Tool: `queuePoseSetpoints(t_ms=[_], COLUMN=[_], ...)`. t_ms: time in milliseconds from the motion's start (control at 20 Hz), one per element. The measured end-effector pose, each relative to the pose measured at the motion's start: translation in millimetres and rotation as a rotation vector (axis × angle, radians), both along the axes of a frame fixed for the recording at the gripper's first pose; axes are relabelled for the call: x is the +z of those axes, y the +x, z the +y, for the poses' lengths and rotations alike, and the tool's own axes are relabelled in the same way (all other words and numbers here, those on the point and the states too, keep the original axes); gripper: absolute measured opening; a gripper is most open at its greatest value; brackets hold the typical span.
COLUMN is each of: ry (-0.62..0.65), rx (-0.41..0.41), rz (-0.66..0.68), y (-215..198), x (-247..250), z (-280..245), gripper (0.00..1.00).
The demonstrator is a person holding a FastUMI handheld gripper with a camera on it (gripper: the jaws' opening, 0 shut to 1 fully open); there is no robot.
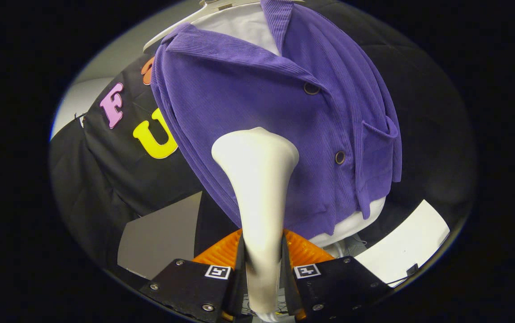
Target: Iron the clothes twice with a garment steamer, once on the left side and once on the right side.
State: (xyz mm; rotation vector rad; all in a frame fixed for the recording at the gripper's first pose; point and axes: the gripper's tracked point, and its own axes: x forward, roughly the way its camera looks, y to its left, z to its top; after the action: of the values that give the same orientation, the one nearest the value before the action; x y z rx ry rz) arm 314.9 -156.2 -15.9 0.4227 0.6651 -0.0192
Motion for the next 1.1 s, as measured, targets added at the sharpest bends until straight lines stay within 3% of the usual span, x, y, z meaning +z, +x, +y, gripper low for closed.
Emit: queuePoseSetpoints(t_ms=[550, 1100], ry=[0.021, 0.038], rx=[-0.034, -0.018], rz=[0.143, 0.311], y=[-36.7, -71.2], x=[-85.7, -170.5], z=[-17.8, -6.4], gripper=[0.37, 0.37])
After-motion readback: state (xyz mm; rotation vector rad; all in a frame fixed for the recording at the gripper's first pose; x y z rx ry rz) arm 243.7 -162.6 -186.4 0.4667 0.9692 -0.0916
